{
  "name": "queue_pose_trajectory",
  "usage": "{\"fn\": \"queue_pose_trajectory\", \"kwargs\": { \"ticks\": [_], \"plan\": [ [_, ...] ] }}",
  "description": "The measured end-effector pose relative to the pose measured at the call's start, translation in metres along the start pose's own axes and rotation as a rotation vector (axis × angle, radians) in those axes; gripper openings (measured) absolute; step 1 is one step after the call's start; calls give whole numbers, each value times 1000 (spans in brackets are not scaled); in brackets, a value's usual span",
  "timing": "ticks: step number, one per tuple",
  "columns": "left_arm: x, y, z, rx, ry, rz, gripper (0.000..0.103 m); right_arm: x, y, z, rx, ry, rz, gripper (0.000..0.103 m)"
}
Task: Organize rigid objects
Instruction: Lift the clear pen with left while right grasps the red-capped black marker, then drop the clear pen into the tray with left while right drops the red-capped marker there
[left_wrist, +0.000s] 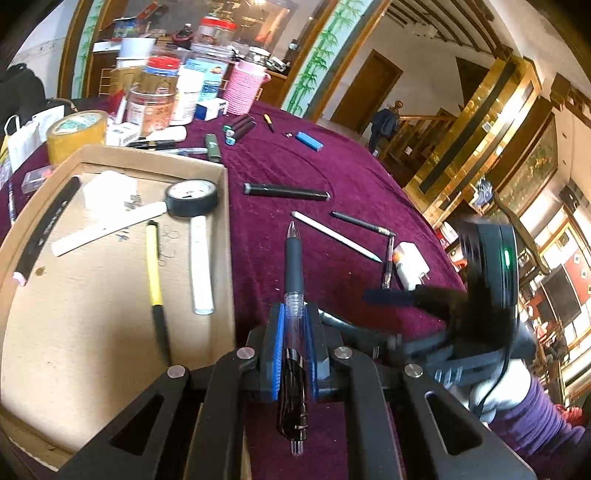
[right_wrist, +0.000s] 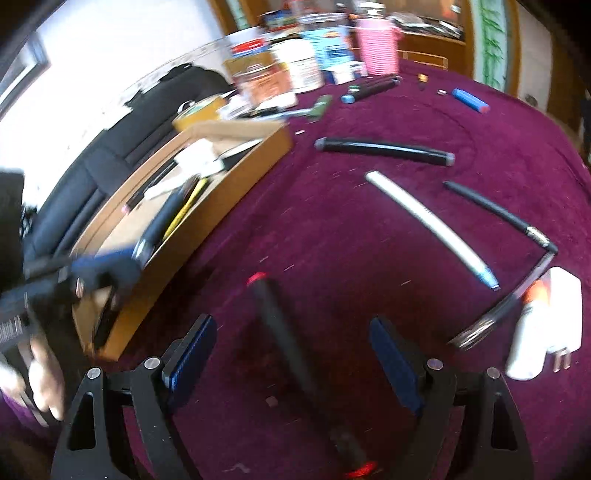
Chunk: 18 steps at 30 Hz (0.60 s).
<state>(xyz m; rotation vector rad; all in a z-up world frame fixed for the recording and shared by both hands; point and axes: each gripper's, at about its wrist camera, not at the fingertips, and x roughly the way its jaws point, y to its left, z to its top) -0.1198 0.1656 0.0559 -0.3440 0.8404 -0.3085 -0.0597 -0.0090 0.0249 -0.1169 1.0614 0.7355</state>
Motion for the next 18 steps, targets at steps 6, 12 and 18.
{"fn": "queue_pose_trajectory", "kwargs": {
  "ticks": [6, 12, 18],
  "plan": [
    [-14, 16, -4, -48, -21, 19, 11, 17, 23, -11, -129, 10, -168, 26],
    [-36, 29, -4, -78, -64, 54, 11, -2, -2, -14, 4, -49, -87, 17],
    [-57, 53, -3, -125, -109, 118, 11, -25, 1, -8, 105, -136, 62, 17]
  ]
}}
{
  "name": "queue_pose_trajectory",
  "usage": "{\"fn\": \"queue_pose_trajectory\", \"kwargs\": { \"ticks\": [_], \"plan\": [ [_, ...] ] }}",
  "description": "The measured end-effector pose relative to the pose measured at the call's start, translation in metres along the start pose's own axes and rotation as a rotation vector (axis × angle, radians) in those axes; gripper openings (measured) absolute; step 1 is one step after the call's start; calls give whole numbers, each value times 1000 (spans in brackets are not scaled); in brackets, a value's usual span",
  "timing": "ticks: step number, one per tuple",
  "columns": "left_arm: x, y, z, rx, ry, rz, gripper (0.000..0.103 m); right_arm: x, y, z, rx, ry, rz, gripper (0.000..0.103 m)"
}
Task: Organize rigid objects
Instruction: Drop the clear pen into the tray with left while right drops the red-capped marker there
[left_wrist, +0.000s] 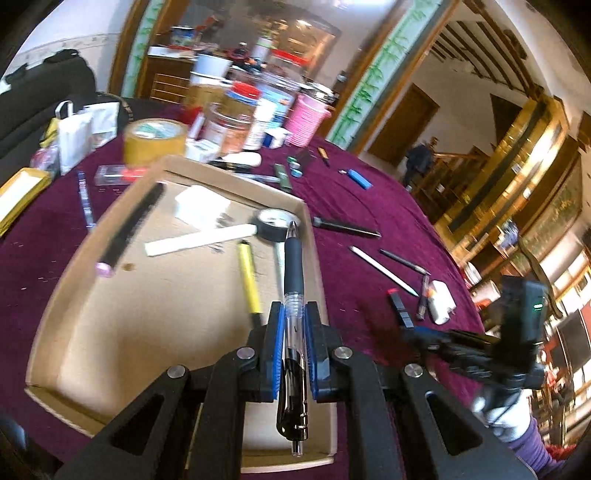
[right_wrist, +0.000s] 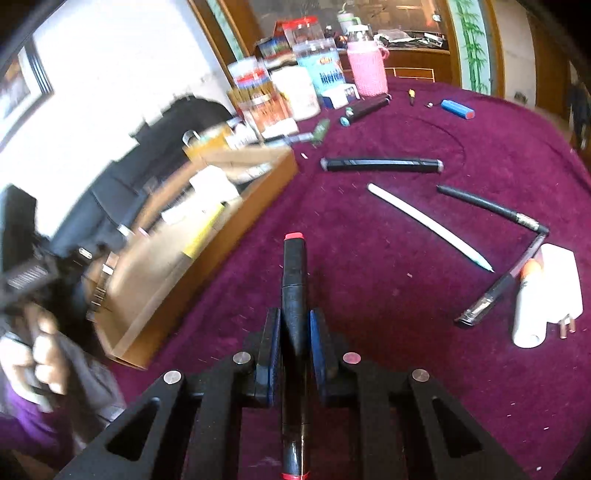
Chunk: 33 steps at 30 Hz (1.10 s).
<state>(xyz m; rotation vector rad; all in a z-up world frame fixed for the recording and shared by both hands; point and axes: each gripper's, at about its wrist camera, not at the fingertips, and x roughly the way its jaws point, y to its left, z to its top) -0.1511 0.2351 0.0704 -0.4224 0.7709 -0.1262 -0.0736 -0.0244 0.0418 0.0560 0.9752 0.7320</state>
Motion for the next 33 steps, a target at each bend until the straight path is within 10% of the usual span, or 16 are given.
{"fn": "queue_pose_trajectory", "kwargs": {
  "ticks": [19, 24, 33],
  "plan": [
    [64, 62, 42, -11, 238, 246, 11, 68, 85, 78, 129, 98, 311, 18],
    [39, 66, 46, -42, 140, 187, 50, 121, 97, 85, 201, 186, 311, 18],
    [-13, 84, 31, -160, -84, 173, 71, 155, 114, 84, 148, 189, 156, 19]
  ]
}}
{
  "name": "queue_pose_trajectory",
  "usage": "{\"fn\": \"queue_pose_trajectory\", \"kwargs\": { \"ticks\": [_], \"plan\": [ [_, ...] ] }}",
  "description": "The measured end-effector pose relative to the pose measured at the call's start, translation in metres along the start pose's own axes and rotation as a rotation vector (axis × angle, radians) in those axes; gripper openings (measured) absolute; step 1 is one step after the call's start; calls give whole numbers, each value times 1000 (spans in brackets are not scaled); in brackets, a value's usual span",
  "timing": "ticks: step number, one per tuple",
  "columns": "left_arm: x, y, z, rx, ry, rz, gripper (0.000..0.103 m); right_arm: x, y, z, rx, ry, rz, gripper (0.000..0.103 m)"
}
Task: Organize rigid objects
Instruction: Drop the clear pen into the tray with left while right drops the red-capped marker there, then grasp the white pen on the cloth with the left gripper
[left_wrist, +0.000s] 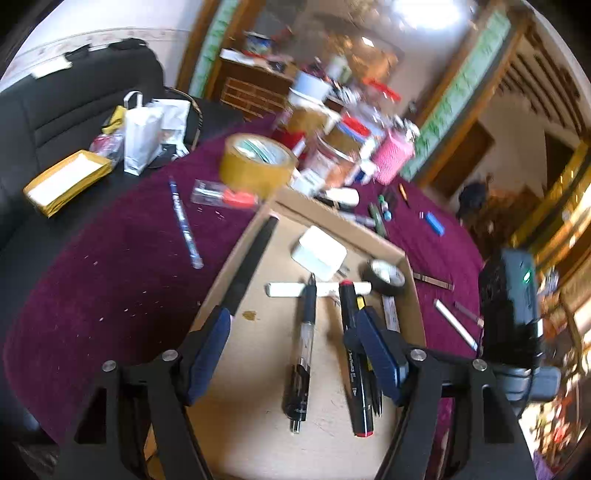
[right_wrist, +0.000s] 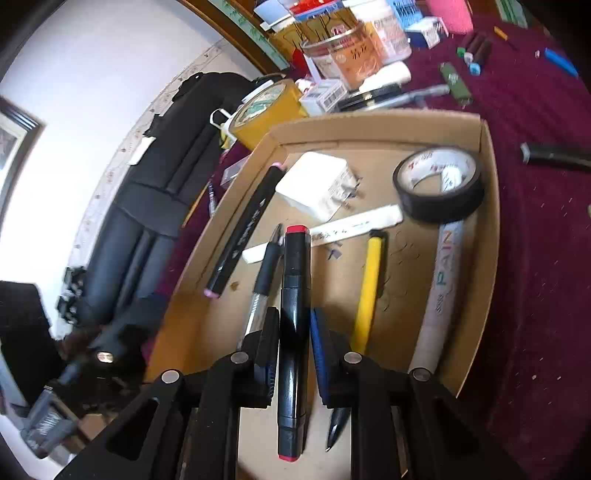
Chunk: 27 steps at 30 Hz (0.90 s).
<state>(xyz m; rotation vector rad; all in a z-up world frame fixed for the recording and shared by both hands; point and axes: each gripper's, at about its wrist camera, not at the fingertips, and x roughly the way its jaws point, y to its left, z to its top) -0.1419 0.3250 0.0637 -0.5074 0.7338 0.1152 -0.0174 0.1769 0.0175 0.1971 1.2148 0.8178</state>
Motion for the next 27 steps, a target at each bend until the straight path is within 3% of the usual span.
{"fn": "queue_pose_trajectory", "kwargs": {
  "ticks": [3, 7, 10, 11, 12, 18, 21, 27],
  "plan": [
    [-4, 5, -8, -41, -22, -7, 71, -1, 6, 0, -56, -28, -81, 26],
    [-12, 3, -13, -26, -44, 23, 71, -28, 8, -5, -86, -98, -24, 41],
    [-21, -3, -13, -15, -73, 52, 71, -73, 10, -12, -162, -238, -65, 54],
    [-24, -5, -13, -10, -80, 54, 71, -87, 7, -15, -180, -280, -86, 62],
    [-28, -12, -13, 2, -91, 60, 71, -106, 5, -20, -202, -341, -121, 71],
    [-37, -63, -23, 127, -116, 68, 72, -198, -28, -46, -249, -639, -354, 94],
    [-37, -92, -30, 188, -105, 51, 72, -235, -64, -54, -207, -732, -435, 97],
    [-36, -149, -47, 296, -64, 17, 72, -288, -161, -44, -10, -715, -499, 97]
  ]
}}
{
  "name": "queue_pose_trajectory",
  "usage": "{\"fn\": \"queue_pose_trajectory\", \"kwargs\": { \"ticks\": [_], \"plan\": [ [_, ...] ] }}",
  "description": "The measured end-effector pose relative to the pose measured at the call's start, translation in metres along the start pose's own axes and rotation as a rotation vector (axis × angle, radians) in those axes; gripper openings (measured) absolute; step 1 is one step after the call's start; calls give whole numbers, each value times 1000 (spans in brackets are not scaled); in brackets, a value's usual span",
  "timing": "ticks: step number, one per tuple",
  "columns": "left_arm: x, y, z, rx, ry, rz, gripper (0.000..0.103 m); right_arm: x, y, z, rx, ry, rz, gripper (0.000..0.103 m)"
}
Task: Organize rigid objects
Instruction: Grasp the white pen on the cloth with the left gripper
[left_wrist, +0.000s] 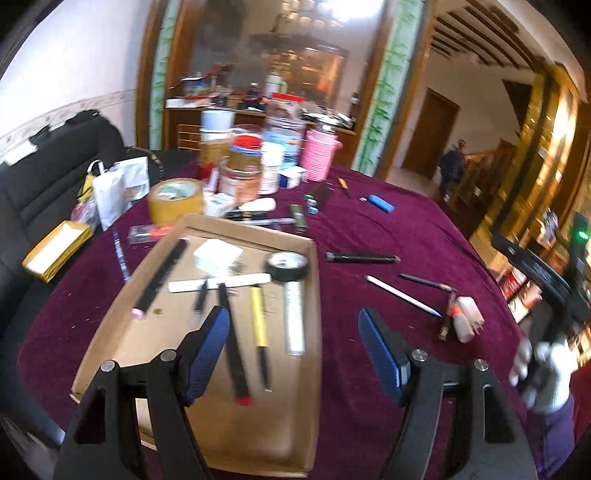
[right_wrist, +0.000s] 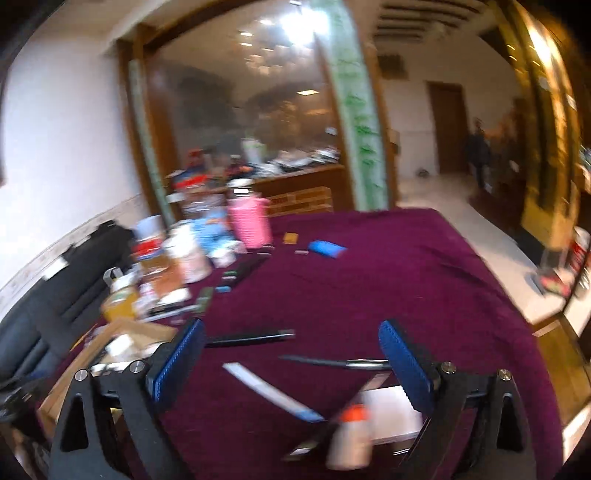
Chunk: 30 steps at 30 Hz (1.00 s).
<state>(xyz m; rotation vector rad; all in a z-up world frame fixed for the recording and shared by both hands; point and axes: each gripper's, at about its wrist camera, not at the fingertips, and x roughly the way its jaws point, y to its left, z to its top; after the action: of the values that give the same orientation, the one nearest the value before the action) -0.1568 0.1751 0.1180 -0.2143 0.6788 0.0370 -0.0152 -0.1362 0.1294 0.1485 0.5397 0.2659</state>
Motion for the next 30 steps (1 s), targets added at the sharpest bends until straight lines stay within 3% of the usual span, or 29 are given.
{"fn": "queue_pose_trajectory", "kwargs": {
  "ticks": [5, 9, 10, 13, 17, 20, 24, 29, 30],
  "plan": [
    [4, -39, 3, 62, 38, -37, 72, 13, -86, 11, 165, 5, -86, 97],
    [28, -73, 4, 106, 117, -96, 77, 10, -124, -11, 244, -45, -119, 97],
    [40, -83, 3, 118, 150, -110, 77, 16, -131, -18, 263, -8, -158, 97],
    [74, -107, 1, 131, 224, -139, 77, 21, -144, -20, 360, 17, -85, 97],
    [122, -133, -6, 129, 319, -168, 77, 24, -142, -20, 351, 33, -73, 97],
    [159, -155, -3, 139, 351, -122, 77, 24, -139, -21, 328, 41, -71, 97],
    [193, -192, 8, 243, 280, -31, 77, 29, -137, -22, 304, 49, -71, 97],
    [247, -221, 0, 422, 379, 74, 77, 33, -136, -22, 291, 54, -80, 97],
    [247, -221, -1, 443, 366, 72, 77, 33, -136, -23, 292, 55, -79, 97]
  ]
}}
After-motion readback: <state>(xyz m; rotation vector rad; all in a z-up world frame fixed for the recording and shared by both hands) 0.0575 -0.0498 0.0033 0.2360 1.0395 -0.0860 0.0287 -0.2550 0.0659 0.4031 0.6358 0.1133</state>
